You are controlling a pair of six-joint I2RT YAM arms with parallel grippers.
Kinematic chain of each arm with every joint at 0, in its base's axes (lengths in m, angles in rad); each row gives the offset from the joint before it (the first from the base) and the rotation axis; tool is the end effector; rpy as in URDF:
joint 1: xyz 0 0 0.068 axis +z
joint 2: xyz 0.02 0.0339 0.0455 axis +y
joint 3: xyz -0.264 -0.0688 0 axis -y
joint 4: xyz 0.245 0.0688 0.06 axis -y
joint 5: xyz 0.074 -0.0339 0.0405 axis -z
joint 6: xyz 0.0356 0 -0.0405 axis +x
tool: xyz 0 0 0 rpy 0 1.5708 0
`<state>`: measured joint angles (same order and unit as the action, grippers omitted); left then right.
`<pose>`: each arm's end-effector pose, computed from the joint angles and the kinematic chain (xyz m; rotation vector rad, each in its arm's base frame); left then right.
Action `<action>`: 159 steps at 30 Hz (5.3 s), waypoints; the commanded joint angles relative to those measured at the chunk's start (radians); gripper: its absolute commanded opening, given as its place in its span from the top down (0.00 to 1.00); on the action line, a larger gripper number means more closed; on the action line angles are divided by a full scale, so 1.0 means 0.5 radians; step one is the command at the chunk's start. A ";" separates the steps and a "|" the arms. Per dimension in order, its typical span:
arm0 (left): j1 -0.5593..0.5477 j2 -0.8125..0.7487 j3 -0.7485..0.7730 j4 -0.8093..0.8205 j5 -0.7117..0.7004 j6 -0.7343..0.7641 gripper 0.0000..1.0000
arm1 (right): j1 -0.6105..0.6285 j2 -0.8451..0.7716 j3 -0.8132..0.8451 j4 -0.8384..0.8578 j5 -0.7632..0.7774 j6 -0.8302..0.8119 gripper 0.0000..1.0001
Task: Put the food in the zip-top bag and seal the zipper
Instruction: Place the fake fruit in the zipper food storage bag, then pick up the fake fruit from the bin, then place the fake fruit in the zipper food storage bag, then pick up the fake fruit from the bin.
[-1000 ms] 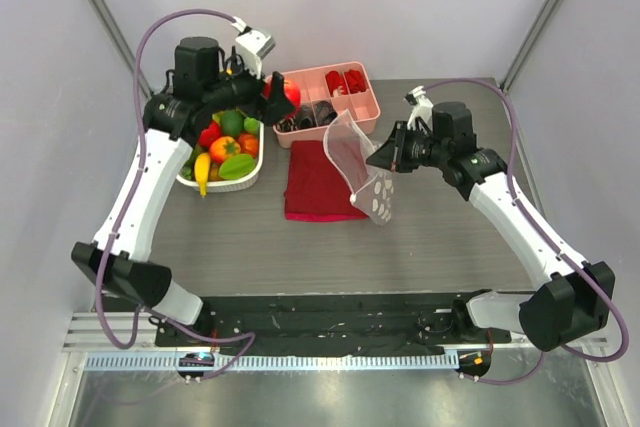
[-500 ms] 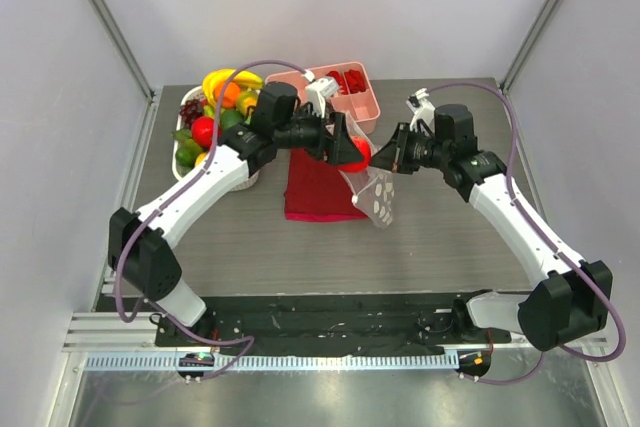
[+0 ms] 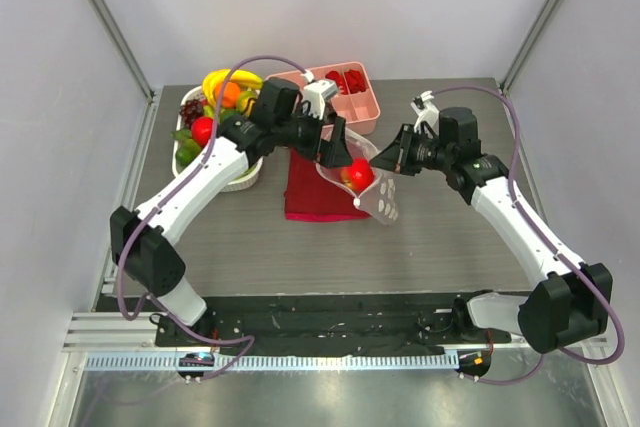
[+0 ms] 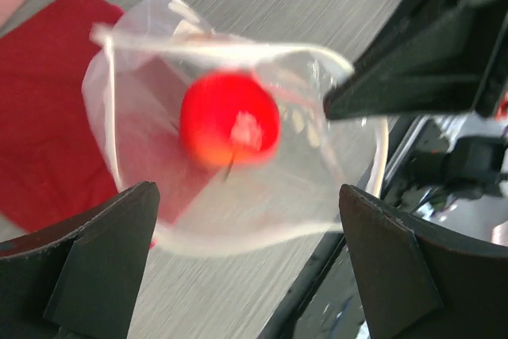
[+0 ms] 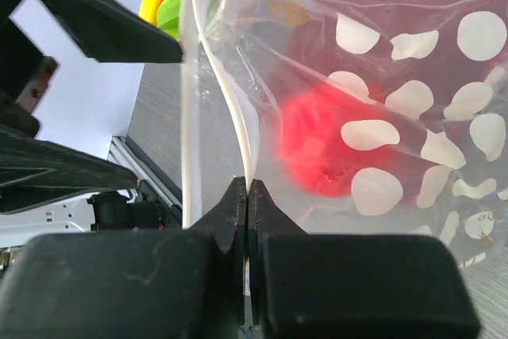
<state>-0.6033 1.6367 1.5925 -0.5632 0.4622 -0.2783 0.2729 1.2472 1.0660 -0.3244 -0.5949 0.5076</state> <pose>0.2971 -0.2240 0.3656 0.6417 2.1910 -0.9876 0.2627 0.0942 0.3285 -0.1329 2.1609 1.0817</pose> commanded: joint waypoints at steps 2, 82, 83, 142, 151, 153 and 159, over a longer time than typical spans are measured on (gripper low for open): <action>0.139 -0.294 0.110 -0.373 0.030 0.516 0.00 | -0.021 -0.111 -0.024 0.112 -0.040 0.034 0.99; 0.130 -0.261 0.065 0.420 0.229 -0.166 0.77 | -0.092 0.015 0.000 0.072 -0.037 0.056 0.99; 0.096 -0.258 0.015 0.476 0.229 -0.222 0.77 | -0.095 0.015 0.000 0.072 -0.037 0.062 0.99; 0.046 -0.202 0.110 0.053 -0.286 -0.254 0.01 | -0.156 -0.068 -0.046 0.133 -0.062 0.132 0.99; 1.025 -0.347 -0.022 -0.217 -0.353 0.219 0.01 | -0.156 -0.077 -0.073 0.127 -0.044 0.065 0.99; 1.196 -0.298 -0.049 -0.220 -0.479 0.216 0.00 | -0.156 -0.068 -0.080 0.127 -0.047 0.056 0.99; 1.403 -0.068 0.015 -0.214 -0.878 0.096 0.00 | -0.156 -0.037 -0.067 0.130 -0.047 0.056 0.99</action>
<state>0.0761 1.5349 1.5814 -0.6518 0.1932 -0.2253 0.1986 1.2434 1.0142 -0.2996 -0.6155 0.5514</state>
